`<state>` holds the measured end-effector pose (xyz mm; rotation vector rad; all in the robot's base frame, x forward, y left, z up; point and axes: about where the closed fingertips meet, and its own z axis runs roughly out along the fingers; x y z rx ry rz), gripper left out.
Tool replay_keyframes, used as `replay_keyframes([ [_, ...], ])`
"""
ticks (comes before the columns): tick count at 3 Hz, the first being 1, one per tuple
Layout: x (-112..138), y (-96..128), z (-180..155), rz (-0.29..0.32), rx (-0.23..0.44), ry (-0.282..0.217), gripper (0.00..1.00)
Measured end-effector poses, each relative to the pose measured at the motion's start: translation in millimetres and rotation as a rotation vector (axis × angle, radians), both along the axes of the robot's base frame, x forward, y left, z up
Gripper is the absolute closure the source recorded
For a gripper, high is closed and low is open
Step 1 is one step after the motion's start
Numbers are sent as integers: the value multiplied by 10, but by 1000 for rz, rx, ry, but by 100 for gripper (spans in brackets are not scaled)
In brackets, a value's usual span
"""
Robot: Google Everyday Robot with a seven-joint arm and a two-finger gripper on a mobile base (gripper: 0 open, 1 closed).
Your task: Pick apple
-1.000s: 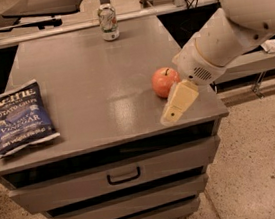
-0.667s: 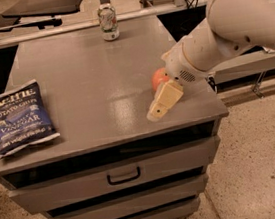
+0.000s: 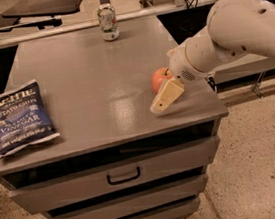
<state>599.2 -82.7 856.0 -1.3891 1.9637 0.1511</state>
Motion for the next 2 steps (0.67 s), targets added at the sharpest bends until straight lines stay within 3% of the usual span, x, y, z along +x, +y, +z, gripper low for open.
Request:
replay_keyframes([
  [1,99,-178,-48,-31,4,0,0],
  [2,165,-337,-37,-50,51,21,16],
])
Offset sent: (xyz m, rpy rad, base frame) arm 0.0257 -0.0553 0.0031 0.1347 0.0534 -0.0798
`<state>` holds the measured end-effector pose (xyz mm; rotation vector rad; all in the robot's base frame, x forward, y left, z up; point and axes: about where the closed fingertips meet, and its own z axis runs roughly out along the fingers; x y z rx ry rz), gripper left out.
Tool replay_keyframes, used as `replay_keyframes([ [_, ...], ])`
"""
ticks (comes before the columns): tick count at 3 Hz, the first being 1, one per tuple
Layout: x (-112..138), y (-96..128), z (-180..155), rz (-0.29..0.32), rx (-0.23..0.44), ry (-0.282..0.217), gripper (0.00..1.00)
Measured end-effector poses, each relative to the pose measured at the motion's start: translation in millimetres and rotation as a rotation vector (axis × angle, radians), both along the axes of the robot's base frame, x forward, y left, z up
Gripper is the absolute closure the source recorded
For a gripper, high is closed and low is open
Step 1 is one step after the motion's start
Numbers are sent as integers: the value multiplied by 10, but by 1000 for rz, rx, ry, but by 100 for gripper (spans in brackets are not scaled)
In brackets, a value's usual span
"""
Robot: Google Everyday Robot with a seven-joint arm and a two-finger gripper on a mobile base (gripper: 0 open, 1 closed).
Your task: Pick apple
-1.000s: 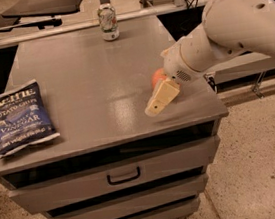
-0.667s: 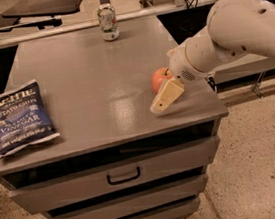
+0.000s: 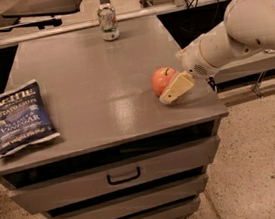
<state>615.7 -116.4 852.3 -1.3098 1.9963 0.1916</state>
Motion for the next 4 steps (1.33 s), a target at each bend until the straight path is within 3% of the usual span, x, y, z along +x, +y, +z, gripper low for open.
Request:
replay_keyframes([
  [2,-163,78,170,44,139,88,64],
  [3,-291,180,332,86,224,100,86],
  [4,-418,300,686,132,354,58,100],
])
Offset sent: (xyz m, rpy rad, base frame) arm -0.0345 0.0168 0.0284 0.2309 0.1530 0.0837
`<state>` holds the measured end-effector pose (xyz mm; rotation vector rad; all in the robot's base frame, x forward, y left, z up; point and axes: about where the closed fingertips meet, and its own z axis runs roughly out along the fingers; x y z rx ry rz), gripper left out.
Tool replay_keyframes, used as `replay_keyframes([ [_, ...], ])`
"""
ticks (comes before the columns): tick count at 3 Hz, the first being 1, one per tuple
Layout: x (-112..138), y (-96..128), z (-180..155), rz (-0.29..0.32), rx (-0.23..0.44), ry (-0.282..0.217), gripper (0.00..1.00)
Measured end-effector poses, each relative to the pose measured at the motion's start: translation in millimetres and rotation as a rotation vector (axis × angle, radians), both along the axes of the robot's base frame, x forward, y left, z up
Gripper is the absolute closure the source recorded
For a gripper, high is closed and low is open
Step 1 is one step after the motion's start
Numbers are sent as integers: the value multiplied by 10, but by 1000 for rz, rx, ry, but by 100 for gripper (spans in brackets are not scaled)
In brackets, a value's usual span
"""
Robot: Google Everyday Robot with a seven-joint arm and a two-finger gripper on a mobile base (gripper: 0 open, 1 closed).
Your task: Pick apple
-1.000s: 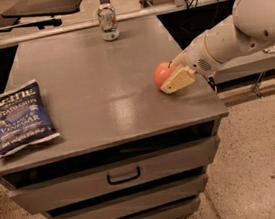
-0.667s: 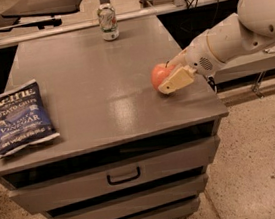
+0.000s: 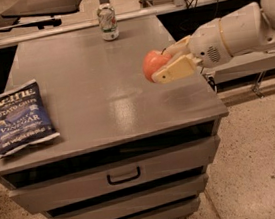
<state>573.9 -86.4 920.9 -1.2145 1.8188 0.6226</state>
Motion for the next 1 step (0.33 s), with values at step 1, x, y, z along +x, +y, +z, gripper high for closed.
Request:
replay_keyframes([
  [1,-27,47,52,8,23,0,100],
])
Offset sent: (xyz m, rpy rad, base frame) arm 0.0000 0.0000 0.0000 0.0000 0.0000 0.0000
